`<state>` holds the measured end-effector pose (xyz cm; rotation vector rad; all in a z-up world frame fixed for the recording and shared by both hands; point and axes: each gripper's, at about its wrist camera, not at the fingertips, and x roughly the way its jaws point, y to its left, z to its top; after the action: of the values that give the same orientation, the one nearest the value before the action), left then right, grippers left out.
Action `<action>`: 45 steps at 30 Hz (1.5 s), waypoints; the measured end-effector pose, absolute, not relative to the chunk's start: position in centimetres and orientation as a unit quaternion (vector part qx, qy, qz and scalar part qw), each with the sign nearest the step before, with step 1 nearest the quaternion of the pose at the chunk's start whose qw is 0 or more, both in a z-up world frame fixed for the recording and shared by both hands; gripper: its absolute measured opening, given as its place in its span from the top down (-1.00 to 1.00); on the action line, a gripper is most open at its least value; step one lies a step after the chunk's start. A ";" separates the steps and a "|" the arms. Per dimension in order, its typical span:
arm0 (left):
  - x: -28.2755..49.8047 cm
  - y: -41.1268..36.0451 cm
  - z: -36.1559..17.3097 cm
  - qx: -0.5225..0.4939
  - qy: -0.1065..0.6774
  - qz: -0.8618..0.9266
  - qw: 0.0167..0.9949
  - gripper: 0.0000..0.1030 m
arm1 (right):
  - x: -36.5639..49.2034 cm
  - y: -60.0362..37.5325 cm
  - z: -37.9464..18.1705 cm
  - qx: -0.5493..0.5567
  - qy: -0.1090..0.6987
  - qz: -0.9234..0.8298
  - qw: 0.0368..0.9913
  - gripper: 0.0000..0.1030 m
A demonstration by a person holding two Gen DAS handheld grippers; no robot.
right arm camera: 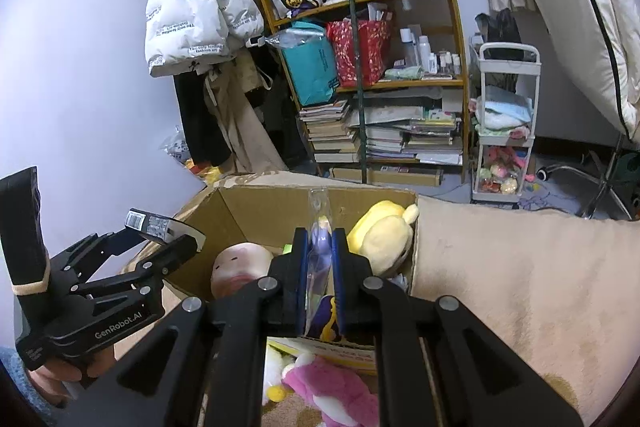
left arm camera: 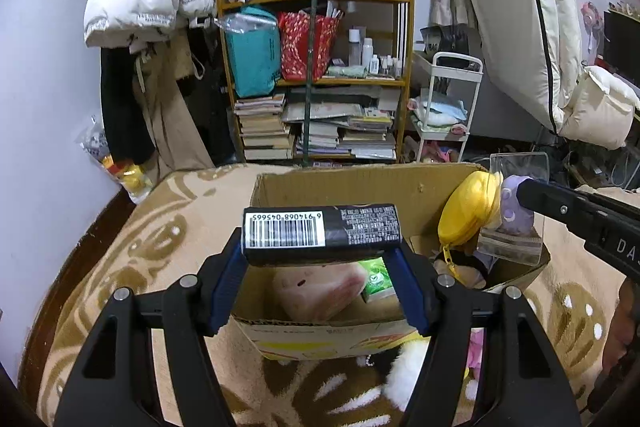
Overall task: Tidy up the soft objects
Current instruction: 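Open the left tool to drop the black box while the right drops the pouch, then move both tools back toward the pink plush and white fluffy toy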
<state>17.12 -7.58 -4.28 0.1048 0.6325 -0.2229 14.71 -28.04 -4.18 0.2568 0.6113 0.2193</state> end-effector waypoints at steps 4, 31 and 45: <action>17.6 -7.2 -4.8 0.044 0.326 -0.108 0.938 -0.30 | 15.0 -28.0 -4.8 0.125 0.310 0.108 0.936 0.76; 14.0 -6.4 -3.6 0.062 0.315 -0.084 0.943 -0.84 | 12.6 -28.8 -3.5 0.157 0.308 0.099 0.933 0.00; 10.0 -5.2 -1.9 0.038 0.335 -0.080 0.938 -0.94 | 8.5 -29.5 -2.4 0.185 0.303 0.073 0.932 -0.98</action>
<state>9.97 -5.22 -1.90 0.0772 0.6844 -0.1629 8.51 -29.47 -2.37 0.3780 0.6192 0.1502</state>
